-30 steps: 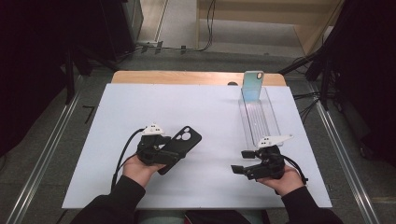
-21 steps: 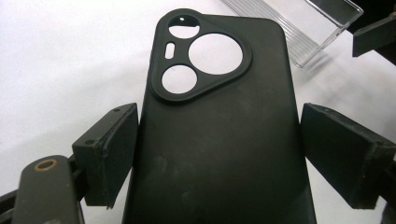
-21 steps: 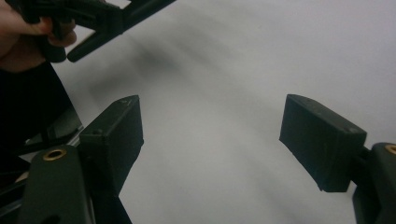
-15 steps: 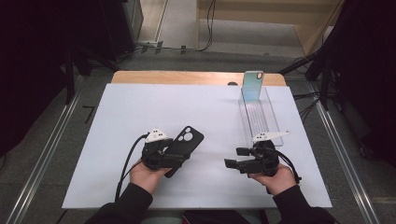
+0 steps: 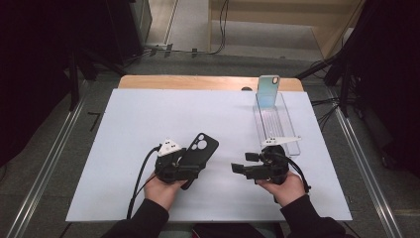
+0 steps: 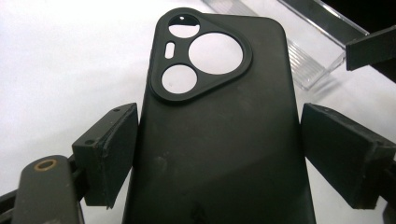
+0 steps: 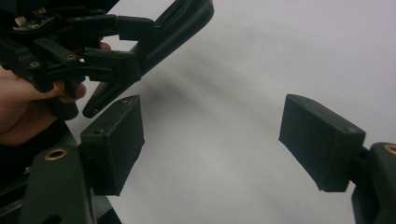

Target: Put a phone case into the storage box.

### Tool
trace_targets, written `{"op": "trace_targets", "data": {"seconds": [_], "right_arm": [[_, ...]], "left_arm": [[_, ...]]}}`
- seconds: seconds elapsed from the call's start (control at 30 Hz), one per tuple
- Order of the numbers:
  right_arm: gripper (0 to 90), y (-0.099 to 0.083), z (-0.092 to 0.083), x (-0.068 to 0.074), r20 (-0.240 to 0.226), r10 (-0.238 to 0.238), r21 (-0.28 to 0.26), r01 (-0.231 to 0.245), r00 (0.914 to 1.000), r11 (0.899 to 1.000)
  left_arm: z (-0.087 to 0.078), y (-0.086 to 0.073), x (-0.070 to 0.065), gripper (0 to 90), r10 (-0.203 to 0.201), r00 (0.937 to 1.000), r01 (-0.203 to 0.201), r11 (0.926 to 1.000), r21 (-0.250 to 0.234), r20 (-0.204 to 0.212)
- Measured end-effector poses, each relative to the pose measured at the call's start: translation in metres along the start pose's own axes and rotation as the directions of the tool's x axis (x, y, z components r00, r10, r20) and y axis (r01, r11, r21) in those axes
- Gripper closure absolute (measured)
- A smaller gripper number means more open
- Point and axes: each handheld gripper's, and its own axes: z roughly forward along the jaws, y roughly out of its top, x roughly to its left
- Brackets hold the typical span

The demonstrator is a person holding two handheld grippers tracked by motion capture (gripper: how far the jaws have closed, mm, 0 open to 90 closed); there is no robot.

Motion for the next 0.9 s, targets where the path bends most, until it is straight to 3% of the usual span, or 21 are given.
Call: {"op": "trace_targets", "data": {"seconds": [0.13, 0.33, 0.57, 0.67, 0.9], "right_arm": [[20.1, 0.004, 0.004, 0.002, -0.008, 0.031, -0.004, -0.031, 0.9995, 1.000], [20.1, 0.010, 0.011, 0.007, -0.003, 0.027, -0.014, -0.027, 0.9996, 1.000], [20.5, 0.017, 0.016, 0.008, 0.003, 0.054, -0.040, -0.053, 0.9986, 0.998], [20.5, 0.019, 0.018, 0.008, 0.001, 0.066, -0.054, -0.066, 0.9978, 0.996], [20.5, 0.025, 0.023, 0.009, 0.002, 0.091, -0.081, -0.091, 0.9958, 0.993]], "left_arm": [[0.002, -0.003, -0.003, 14.6, -0.001, 0.9999, 0.000, 0.9994, -0.035, -0.016], [0.006, -0.007, -0.007, 14.6, -0.003, 0.9997, 0.001, 0.9974, -0.072, -0.025], [0.008, -0.010, -0.013, 14.6, 0.016, 0.9990, -0.020, 0.9950, -0.097, -0.041], [0.009, -0.011, -0.015, 14.6, 0.030, 0.9985, -0.036, 0.9929, -0.114, -0.046], [0.014, -0.014, -0.020, 14.6, 0.024, 0.9981, -0.033, 0.9868, -0.159, -0.057]]}}
